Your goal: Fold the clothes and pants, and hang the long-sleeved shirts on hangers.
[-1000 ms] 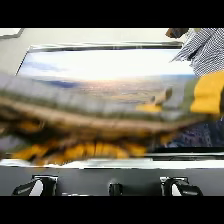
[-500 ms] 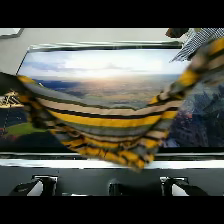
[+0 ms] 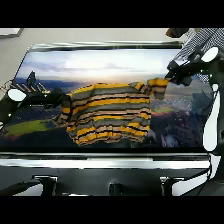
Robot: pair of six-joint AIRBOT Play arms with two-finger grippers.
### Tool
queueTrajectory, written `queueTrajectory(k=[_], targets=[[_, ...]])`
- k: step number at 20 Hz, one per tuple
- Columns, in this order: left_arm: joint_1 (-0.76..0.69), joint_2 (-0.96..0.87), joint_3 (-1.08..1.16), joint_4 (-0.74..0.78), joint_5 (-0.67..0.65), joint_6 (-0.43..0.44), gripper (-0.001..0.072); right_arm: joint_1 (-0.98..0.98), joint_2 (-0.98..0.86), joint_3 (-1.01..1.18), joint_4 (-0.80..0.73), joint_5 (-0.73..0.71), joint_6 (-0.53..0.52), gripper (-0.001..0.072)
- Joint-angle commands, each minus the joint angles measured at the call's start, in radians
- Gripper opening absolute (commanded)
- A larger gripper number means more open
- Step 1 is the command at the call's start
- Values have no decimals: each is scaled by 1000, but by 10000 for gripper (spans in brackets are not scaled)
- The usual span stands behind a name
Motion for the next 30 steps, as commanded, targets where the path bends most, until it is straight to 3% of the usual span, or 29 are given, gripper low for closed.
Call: queueTrajectory(k=[1,3,4,7,10,13,17,20,23,27,29,30], targets=[[42,-44,61,0,-66,-30,680,-1,17,-2,-75,113,-137,497],[129,-3,98,0,-161,-30,680,-2,94,-2,-253,204,-258,511],[183,34,98,4,-195,-28,680,-28,137,-12,-269,215,-249,511],[321,156,36,85,-294,-6,680,-121,267,-183,-140,249,-280,508],[399,301,-179,105,-323,-16,678,-169,454,-592,-19,184,-278,507],[365,407,-384,90,-326,-24,678,-160,625,-1018,190,44,-269,507],[264,436,-488,82,-325,-43,678,-93,744,-1362,301,-140,-283,507],[198,436,-488,82,-300,-46,678,47,742,-1437,324,-285,-266,507],[170,436,-489,84,-296,-45,678,155,693,-1438,356,-442,-180,489],[167,435,-493,88,-301,-45,678,206,589,-1438,460,-497,-227,474],[167,433,-500,86,-313,-50,678,205,587,-1437,455,-496,-247,68],[167,433,-508,73,-318,-49,678,206,603,-1433,452,-492,-246,23]])
